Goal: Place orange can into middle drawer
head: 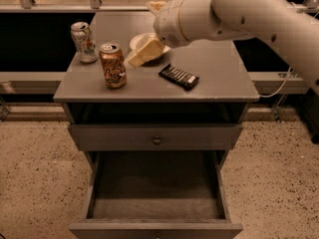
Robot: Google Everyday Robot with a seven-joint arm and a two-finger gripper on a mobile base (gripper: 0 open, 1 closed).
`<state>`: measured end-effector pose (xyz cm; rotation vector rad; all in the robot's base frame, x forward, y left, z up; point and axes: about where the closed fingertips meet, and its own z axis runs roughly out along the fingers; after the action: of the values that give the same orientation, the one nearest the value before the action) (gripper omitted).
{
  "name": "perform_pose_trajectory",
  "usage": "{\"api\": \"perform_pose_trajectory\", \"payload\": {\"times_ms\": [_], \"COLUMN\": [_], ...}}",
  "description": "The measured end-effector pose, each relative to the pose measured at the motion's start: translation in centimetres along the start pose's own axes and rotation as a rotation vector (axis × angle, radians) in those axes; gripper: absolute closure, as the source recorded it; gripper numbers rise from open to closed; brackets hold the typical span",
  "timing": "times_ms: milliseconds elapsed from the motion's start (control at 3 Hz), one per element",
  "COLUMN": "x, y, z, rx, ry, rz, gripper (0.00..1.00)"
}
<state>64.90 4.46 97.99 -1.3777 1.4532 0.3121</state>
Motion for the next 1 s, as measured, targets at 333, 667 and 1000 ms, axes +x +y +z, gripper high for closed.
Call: {"api": "perform_pose_trajectory", "payload": {"times_ms": [333, 667, 1000], "x": [0.6, 0.5, 0.7], "y": [-0.6, -0.2, 1.5], "z": [4.0, 7.5, 9.8], "rx": [0.025, -0.013, -0.087], "ry": [-0.113, -0.227, -0.308], "rz": [0.081, 0.149, 0.235], "gripper": [0.00, 0.00, 0.00]}}
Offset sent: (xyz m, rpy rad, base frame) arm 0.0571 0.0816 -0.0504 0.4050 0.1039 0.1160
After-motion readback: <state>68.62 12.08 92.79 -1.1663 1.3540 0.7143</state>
